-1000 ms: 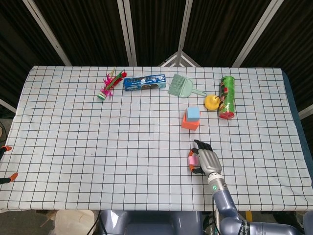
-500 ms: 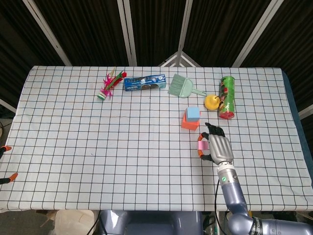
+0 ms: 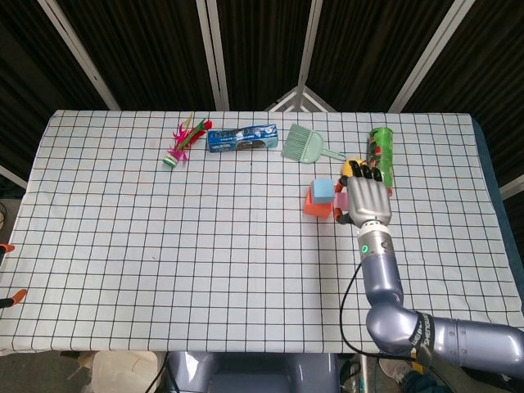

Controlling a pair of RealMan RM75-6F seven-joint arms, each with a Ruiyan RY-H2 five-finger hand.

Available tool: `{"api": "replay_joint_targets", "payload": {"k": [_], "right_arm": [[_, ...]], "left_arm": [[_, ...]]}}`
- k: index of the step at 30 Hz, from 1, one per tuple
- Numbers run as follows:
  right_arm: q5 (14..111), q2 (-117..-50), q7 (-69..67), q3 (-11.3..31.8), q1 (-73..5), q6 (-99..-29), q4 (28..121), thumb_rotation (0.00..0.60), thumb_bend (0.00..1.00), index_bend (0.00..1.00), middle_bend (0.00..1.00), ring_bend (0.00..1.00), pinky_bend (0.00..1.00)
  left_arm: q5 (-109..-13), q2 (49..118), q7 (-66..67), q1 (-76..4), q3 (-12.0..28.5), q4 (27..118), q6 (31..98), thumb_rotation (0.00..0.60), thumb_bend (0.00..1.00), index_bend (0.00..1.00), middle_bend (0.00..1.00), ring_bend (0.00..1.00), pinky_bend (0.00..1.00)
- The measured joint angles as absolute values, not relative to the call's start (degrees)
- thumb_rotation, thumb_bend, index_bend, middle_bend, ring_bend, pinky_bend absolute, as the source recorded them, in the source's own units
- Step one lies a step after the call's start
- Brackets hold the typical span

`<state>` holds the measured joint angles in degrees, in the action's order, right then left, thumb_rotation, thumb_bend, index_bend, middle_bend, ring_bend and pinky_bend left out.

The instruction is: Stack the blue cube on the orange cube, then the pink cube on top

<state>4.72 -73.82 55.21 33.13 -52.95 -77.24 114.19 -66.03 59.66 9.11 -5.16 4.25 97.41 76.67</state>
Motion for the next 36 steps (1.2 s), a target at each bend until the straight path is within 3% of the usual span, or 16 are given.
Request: {"api": "replay_joint_targets", "payload": {"k": [5,15,24,36], "right_arm": [[-2.92,-74.4,58.84,35.54,-59.58,-75.82,109.04,0.6,0.42,0.46,0.07,0.05,0.0],[-8.46,-79.45,59.95,35.62,-66.15,-69.04,96.85,0.6,0.42,0.46,0.08,0.05,0.0],[-10.06,-81.37,58.11,33.85,-67.7,-61.38,89.16,0.6,0.42,0.46,0.08,0.05,0.0],[-10.2,-79.4,54.13,31.57,-66.86,-54.44,86.05,0.6,0.42,0.46,0.07,0.05,0.0]], "left_arm": [[-65.62,59.84,9.6,-5.03,4.43,97.47,77.13,0.6,0.21,0.22,0.01,0.0,0.02],[-63.87,60.34,10.74,-5.25,5.0,97.02,77.0,0.6,0.21,0.22,0.0,0.0,0.02],[-62.14,60.84,11.85,-5.44,5.63,96.49,76.94,0.6,0.21,0.22,0.0,0.0,0.02],[-61.2,61.49,13.64,-5.32,5.86,96.76,77.93,0.6,0.21,0.22,0.0,0.0,0.02]]}}
